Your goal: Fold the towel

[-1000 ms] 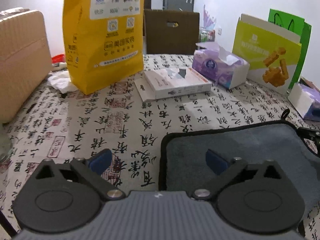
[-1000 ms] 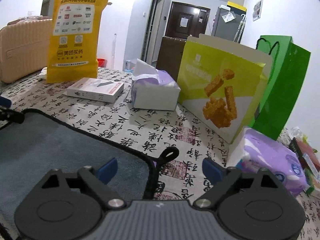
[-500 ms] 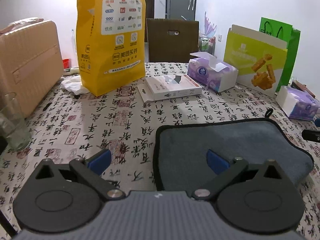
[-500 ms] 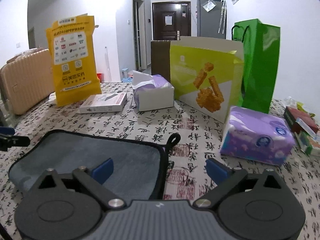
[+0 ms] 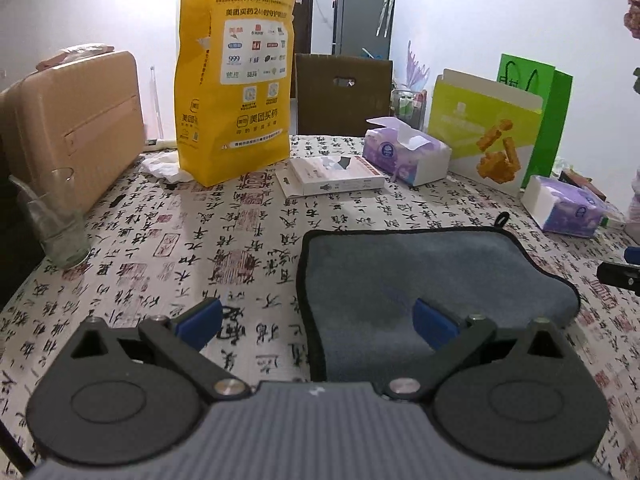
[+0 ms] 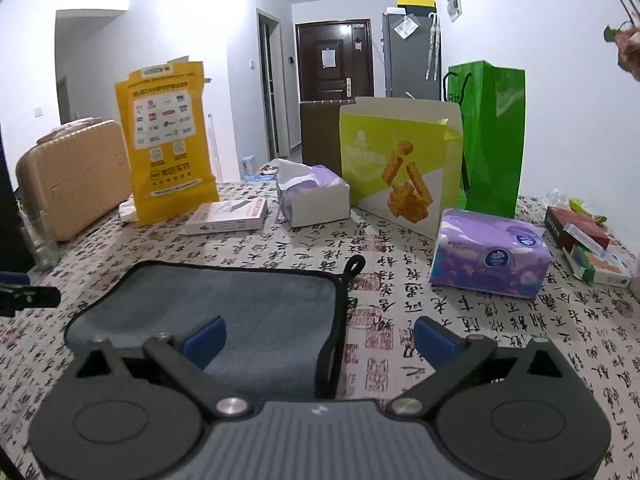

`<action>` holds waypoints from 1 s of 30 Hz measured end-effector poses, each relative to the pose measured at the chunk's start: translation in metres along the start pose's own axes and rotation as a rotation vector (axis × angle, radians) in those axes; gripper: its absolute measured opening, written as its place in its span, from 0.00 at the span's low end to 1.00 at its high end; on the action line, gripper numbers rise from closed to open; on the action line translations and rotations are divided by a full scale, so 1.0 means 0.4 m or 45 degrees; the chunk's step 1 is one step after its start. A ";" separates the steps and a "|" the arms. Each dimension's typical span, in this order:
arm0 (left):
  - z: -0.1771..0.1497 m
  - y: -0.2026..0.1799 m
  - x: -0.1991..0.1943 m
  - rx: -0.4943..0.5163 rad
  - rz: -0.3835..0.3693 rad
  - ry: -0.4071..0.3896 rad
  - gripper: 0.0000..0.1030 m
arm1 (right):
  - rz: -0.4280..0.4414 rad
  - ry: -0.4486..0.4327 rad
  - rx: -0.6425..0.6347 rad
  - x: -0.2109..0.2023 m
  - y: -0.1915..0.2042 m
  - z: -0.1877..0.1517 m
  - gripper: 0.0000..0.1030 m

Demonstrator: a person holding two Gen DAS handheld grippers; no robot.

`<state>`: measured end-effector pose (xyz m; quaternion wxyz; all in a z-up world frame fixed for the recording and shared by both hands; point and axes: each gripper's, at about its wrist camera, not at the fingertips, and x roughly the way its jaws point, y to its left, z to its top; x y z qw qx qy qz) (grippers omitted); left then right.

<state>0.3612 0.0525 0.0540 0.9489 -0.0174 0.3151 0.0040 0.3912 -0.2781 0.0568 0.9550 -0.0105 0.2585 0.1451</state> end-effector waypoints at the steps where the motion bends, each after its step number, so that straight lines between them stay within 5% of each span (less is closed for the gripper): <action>1: -0.006 -0.003 -0.011 0.002 -0.001 -0.004 1.00 | -0.001 -0.005 -0.004 -0.012 0.006 -0.005 0.98; 30: -0.168 -0.041 -0.261 0.033 -0.034 -0.090 1.00 | 0.067 -0.076 -0.040 -0.276 0.127 -0.130 1.00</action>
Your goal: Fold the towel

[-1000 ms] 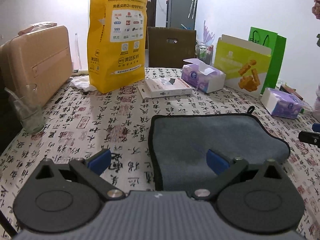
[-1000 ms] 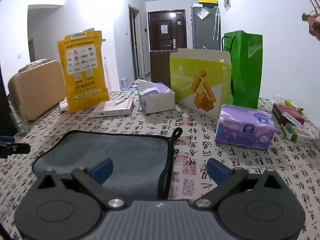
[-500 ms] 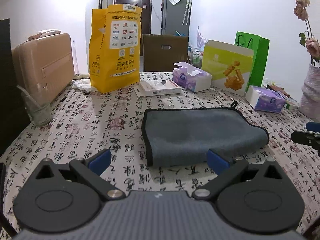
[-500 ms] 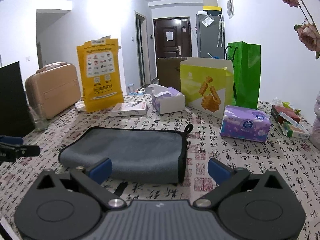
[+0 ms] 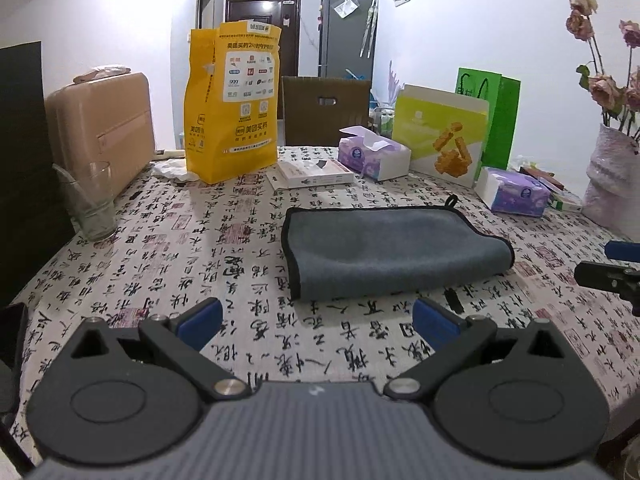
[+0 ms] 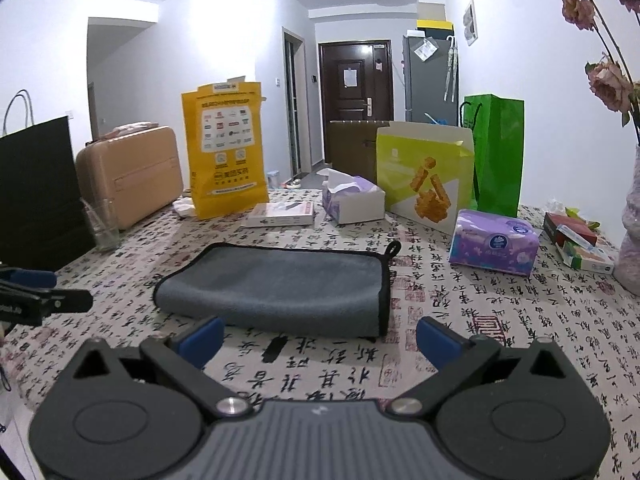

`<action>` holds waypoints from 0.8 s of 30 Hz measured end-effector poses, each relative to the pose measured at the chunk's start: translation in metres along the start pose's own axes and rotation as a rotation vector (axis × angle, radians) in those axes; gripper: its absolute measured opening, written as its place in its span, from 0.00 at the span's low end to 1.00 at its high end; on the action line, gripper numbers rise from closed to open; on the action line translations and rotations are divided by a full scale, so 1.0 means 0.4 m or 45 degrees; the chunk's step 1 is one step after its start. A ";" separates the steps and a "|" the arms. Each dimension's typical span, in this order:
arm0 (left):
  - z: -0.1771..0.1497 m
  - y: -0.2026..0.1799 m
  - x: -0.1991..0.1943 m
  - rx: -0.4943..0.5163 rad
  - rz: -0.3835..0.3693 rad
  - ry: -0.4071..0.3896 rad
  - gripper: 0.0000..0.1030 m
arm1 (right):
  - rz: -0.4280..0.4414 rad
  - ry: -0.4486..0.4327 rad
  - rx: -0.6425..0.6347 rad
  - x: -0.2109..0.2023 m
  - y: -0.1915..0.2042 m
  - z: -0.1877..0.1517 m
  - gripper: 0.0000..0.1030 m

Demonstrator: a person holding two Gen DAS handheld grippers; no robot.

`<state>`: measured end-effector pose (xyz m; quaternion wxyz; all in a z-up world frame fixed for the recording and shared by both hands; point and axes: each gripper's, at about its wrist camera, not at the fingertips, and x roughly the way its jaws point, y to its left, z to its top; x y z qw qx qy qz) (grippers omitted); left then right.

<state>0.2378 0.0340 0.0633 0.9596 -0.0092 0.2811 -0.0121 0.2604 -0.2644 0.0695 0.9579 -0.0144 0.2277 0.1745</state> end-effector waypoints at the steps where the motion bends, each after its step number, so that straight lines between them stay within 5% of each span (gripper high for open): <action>1: -0.008 -0.001 -0.007 0.004 -0.001 -0.001 1.00 | 0.002 -0.003 0.000 -0.008 0.006 -0.004 1.00; 24: -0.148 -0.017 -0.166 0.020 -0.027 -0.056 1.00 | 0.049 -0.068 -0.006 -0.195 0.121 -0.121 1.00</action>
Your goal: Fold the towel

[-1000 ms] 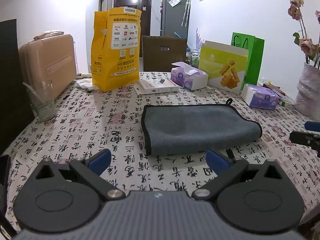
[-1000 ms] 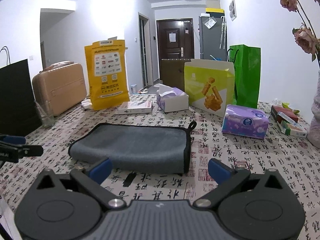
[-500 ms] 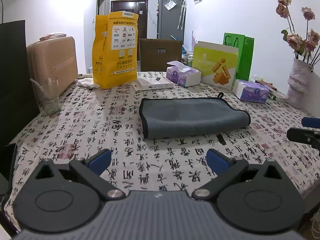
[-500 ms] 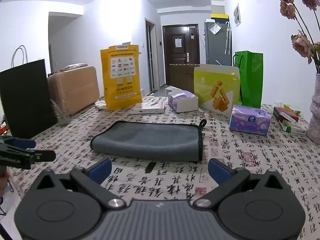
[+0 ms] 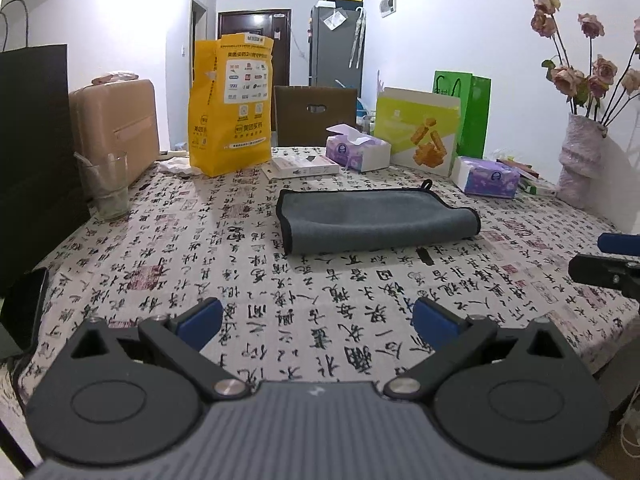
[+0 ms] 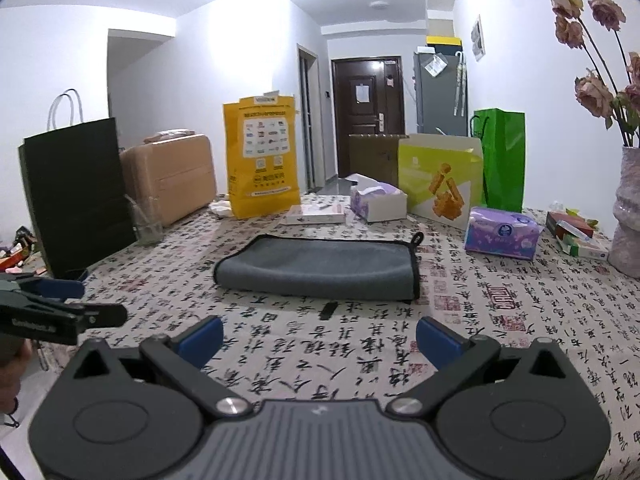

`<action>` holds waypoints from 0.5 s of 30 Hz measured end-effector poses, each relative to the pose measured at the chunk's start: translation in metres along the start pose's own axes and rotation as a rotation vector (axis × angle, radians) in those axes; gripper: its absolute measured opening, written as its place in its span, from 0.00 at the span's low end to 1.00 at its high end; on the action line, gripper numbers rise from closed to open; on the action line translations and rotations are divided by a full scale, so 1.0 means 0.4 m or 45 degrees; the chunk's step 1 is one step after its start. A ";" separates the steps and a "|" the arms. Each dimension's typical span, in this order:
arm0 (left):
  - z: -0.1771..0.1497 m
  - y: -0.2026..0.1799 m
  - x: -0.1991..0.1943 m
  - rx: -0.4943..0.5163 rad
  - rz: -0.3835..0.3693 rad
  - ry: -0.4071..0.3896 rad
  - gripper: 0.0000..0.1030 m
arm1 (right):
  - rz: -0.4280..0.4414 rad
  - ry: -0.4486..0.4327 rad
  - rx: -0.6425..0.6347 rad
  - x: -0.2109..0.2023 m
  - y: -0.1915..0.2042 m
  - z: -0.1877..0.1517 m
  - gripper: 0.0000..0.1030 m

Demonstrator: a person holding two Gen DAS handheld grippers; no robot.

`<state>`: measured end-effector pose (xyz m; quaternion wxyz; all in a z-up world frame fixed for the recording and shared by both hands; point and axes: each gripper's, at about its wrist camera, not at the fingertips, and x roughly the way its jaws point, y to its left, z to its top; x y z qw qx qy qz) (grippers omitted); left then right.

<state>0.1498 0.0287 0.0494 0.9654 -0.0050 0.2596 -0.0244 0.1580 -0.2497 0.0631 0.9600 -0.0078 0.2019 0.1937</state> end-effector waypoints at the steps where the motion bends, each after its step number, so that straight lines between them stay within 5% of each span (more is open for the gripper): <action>1: -0.005 -0.002 -0.007 -0.002 -0.002 -0.002 1.00 | 0.004 -0.003 0.007 -0.007 0.005 -0.005 1.00; 15: -0.079 -0.009 -0.083 -0.019 0.017 -0.031 1.00 | 0.027 0.002 0.054 -0.049 0.053 -0.061 1.00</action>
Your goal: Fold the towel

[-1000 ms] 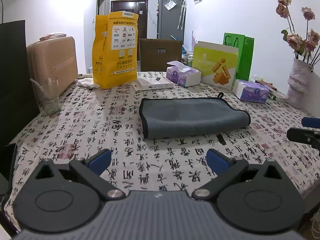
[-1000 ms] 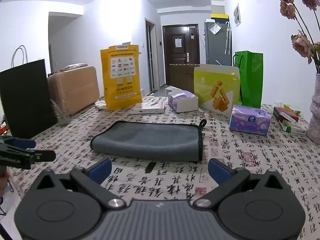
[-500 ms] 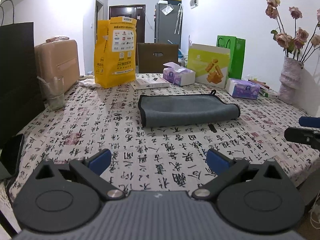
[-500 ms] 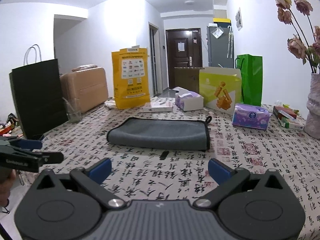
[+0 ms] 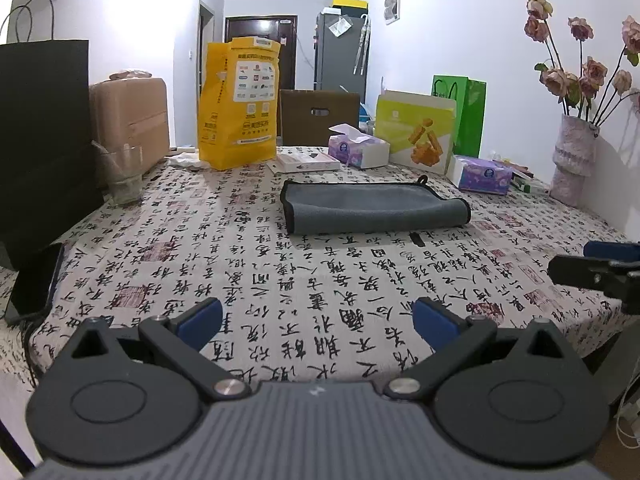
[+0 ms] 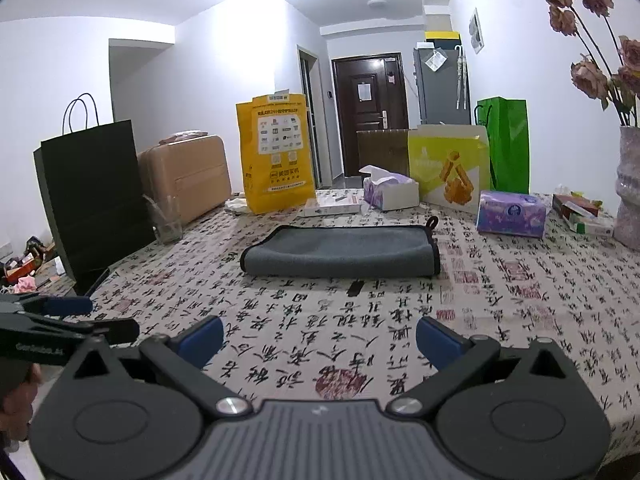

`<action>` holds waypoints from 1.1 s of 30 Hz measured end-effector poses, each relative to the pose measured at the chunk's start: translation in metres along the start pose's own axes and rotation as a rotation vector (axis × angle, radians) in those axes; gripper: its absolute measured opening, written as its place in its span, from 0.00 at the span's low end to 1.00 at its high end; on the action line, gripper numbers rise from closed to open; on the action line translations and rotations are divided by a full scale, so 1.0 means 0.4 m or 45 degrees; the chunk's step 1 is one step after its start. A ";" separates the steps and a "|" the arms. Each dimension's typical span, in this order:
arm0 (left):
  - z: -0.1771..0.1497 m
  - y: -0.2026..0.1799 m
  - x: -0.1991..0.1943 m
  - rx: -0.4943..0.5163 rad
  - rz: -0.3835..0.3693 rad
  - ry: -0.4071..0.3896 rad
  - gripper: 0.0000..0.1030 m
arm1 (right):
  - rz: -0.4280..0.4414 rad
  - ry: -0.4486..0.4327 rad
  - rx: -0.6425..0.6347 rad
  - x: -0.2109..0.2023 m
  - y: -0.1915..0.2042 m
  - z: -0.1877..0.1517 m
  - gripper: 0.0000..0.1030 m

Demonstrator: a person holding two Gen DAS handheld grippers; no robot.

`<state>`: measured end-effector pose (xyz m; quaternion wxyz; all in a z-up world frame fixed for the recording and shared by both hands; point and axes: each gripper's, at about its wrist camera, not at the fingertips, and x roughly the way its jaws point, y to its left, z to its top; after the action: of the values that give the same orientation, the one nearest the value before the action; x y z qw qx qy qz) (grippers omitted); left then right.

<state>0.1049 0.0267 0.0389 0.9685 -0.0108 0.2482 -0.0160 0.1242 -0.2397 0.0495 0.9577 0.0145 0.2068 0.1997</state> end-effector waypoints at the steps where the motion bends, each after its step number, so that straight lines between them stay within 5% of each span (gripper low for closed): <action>1: -0.003 0.001 -0.005 -0.003 0.004 -0.003 1.00 | -0.002 0.000 -0.002 -0.002 0.004 -0.005 1.00; 33: -0.140 -0.020 -0.101 0.004 -0.047 0.061 1.00 | 0.053 0.039 -0.004 -0.080 0.095 -0.144 1.00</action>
<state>0.0425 0.0192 0.0095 0.9619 -0.0136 0.2710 -0.0345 0.0597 -0.2202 0.0135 0.9501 0.0144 0.2208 0.2200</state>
